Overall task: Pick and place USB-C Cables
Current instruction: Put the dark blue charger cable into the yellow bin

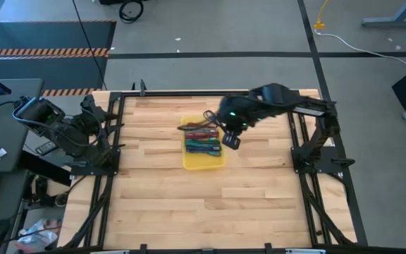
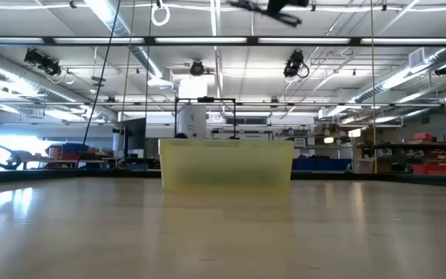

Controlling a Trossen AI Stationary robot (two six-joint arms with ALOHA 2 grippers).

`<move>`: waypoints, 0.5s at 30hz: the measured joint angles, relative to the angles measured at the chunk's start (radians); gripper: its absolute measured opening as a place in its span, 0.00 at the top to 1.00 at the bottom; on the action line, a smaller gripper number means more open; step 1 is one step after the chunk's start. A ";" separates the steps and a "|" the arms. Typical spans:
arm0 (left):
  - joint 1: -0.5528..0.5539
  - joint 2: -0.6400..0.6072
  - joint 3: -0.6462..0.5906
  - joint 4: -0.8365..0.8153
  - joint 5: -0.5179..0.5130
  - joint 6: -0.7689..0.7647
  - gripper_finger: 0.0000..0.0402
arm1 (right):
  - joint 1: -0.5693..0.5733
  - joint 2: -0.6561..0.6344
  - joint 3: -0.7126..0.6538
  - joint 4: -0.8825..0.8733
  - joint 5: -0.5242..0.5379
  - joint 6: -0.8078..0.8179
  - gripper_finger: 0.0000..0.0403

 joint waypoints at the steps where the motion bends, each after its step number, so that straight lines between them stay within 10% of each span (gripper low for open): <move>1: 0.000 0.000 0.000 0.000 0.000 0.000 0.67 | -0.020 0.015 -0.002 0.003 -0.024 -0.040 1.00; 15: 0.000 0.000 0.000 0.004 0.000 -0.039 0.67 | -0.101 0.332 -0.003 0.097 -0.363 -0.466 1.00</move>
